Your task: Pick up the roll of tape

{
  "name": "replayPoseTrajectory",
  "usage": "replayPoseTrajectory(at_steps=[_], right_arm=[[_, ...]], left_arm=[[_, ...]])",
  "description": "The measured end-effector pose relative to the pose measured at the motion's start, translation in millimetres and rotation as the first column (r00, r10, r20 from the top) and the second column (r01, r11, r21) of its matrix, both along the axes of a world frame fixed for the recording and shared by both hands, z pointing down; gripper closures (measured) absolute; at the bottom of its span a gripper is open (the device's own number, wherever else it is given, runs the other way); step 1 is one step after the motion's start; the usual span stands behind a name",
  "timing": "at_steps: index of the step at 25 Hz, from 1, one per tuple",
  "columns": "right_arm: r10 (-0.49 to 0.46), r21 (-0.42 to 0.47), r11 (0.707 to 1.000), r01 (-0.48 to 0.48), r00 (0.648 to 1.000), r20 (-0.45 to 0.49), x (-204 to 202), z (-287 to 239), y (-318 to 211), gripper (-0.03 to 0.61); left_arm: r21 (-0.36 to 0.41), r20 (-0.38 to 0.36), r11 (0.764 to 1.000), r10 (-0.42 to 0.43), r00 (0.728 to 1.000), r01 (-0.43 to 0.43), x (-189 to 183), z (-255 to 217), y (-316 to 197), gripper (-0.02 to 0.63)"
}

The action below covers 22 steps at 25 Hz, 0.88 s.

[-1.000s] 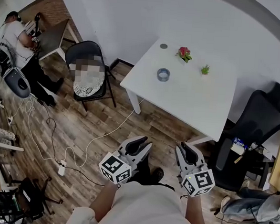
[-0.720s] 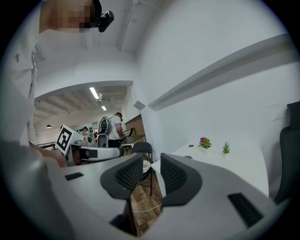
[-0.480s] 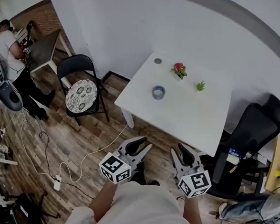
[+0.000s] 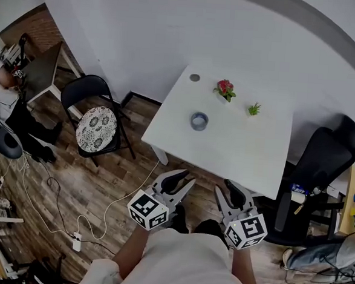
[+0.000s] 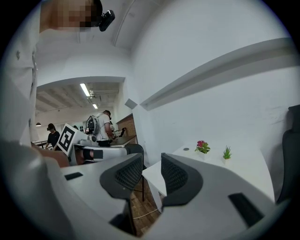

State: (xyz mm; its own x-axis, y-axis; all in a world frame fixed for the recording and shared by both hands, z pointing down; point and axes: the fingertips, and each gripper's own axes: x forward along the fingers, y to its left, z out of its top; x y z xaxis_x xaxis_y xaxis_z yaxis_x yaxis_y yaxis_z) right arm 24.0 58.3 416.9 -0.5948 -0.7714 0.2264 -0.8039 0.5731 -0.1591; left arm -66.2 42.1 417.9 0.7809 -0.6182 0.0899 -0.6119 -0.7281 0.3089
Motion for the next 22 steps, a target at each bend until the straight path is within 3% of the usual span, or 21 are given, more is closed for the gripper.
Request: replayPoseTrajectory(at_steps=[10,22], right_arm=[[0.01,-0.075,0.997,-0.01,1.0,-0.001,-12,19,-22,0.446],[-0.07,-0.077,0.994,0.072,0.997,0.029,-14,17,-95,0.446]], left_arm=[[-0.09,-0.006,0.996,-0.008,1.0,0.008,-13,26,-26,0.491],[-0.104,0.023,0.993,-0.059,0.998,0.061,-12,22,-86,0.479]])
